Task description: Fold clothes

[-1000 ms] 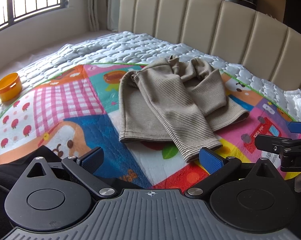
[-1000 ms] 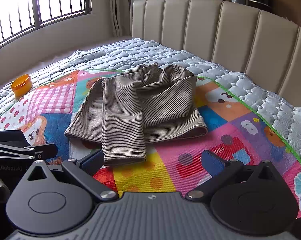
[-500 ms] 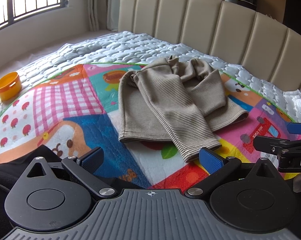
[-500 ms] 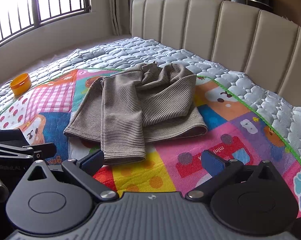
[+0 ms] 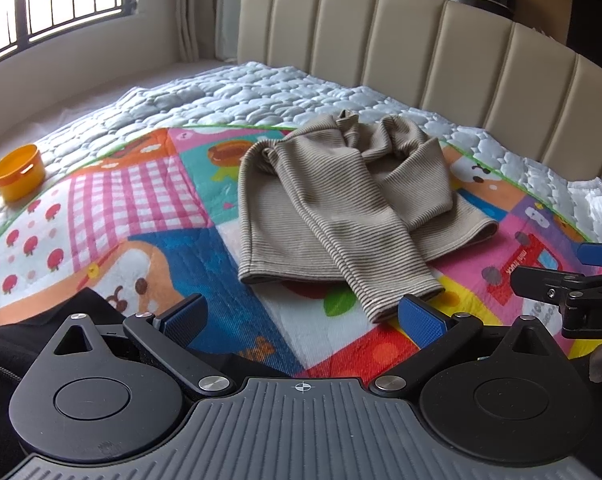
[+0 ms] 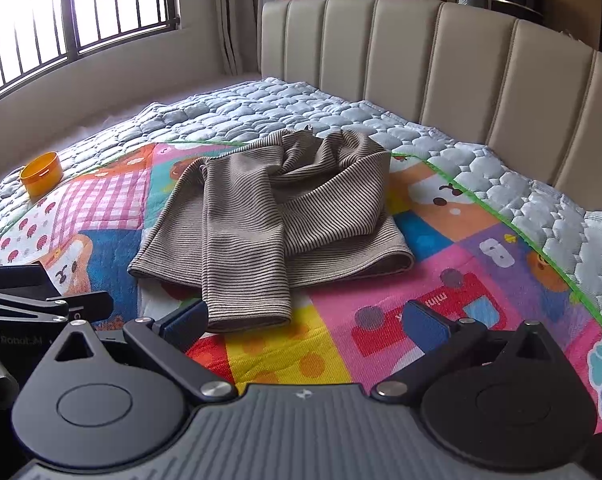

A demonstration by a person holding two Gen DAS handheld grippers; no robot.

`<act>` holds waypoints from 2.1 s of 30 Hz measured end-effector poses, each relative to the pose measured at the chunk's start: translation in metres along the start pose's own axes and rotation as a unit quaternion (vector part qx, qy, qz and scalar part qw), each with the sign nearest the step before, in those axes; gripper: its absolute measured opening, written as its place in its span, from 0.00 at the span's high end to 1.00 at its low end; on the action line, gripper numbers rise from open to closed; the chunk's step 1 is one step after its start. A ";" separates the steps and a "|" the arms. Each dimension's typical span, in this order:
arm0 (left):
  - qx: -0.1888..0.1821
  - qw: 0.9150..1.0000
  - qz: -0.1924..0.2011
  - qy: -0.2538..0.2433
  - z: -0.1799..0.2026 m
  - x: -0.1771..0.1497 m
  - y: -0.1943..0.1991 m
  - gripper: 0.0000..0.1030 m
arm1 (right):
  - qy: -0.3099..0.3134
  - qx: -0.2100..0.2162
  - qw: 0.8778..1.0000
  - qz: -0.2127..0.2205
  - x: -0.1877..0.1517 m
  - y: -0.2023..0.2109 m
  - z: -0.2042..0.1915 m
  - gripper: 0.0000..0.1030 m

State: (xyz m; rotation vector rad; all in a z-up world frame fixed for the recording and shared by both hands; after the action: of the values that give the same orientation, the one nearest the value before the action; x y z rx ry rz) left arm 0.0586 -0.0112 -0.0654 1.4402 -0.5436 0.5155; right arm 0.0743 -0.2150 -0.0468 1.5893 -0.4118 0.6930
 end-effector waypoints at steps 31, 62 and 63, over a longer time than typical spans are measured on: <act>-0.026 0.998 -0.047 0.012 -0.001 0.000 -0.010 0.00 | -0.011 0.030 0.999 -0.043 0.002 -0.008 0.000 0.00; -0.067 0.978 -0.189 0.062 -0.044 0.084 -0.212 0.00 | -0.125 0.067 0.982 -0.121 0.085 -0.241 0.099 0.00; -0.067 0.977 -0.190 0.065 -0.045 0.084 -0.212 0.00 | -0.101 0.061 0.985 -0.125 0.084 -0.240 0.095 0.00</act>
State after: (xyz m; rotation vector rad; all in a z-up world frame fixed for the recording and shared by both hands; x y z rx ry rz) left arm 0.2592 0.0199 -0.1784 1.3285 -0.1856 0.2593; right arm 0.3071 -0.2621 -0.1787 1.7984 -0.3146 0.3714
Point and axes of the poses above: each gripper's, at about its wrist camera, not at the fingertips, and y roughly against the way its jaws point, z to its right, x to its top, the point moved 9 cm from there along -y, roughly the way its jaws point, and after that the axes turned 7 degrees about -z, right-handed, at the moved point
